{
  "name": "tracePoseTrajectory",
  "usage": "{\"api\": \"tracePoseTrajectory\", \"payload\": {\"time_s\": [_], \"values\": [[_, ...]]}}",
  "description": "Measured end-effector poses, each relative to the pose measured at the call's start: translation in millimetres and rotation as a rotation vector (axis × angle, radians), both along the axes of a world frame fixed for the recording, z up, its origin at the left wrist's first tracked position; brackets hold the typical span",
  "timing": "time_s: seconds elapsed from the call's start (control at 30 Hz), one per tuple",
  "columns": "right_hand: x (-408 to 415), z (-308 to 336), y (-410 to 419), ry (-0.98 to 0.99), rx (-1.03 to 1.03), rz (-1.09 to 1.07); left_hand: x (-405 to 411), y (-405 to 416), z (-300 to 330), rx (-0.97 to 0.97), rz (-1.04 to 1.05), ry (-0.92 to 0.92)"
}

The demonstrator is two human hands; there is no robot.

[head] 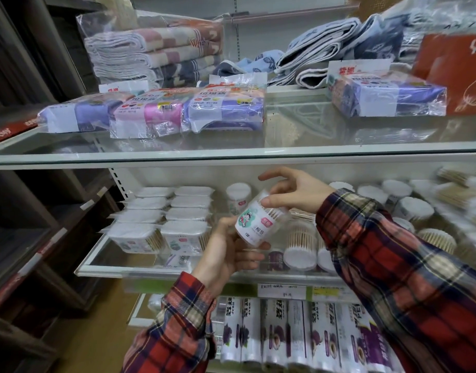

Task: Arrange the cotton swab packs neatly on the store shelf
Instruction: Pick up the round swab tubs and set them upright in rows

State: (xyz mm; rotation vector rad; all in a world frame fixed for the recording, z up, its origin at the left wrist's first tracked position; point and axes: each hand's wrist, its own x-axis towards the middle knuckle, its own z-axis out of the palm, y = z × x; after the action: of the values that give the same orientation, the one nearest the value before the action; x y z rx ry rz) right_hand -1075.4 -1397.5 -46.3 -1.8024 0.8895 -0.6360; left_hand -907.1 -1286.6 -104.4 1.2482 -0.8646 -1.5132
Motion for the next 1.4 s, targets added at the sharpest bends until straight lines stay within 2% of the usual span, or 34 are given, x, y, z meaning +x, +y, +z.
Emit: {"api": "tracePoseTrajectory", "payload": {"time_s": [0.3, 0.57, 0.73, 0.83, 0.9, 0.97, 1.17, 1.3, 1.4], "values": [[10.2, 3.3, 2.0, 0.107, 0.005, 0.007, -4.8, 3.6, -7.3, 0.042, -0.001, 0.075], [8.1, -3.9, -0.1, 0.181, 0.021, 0.035, -5.3, 3.9, -21.2, -0.009, 0.071, -0.311], [8.5, -6.8, -3.1, 0.197, -0.011, 0.025, -5.7, 8.5, -10.0, -0.212, 0.120, -0.380], [11.9, -6.0, -6.0, 0.233, -0.037, 0.020, -8.3, 10.1, -9.3, -0.340, 0.045, -0.601], [15.4, -5.3, -5.6, 0.266, -0.045, 0.029, -11.7, 8.1, -13.8, -0.374, 0.085, -0.690], [19.4, -6.4, -4.5, 0.270, -0.043, 0.030, -15.1, 6.4, -17.8, -0.375, 0.157, -0.684], [11.9, -7.2, -5.6, 0.142, -0.046, -0.111, -14.3, 0.3, -23.7, -0.308, 0.244, -0.440], [7.6, -15.2, -2.5, 0.256, -0.050, -0.064, -11.7, -12.8, -32.4, -0.269, 0.327, -0.432], [17.4, -20.5, 1.6, 0.369, -0.134, -0.063, -15.6, -18.4, -39.8, -0.241, 0.345, -0.446]]}}
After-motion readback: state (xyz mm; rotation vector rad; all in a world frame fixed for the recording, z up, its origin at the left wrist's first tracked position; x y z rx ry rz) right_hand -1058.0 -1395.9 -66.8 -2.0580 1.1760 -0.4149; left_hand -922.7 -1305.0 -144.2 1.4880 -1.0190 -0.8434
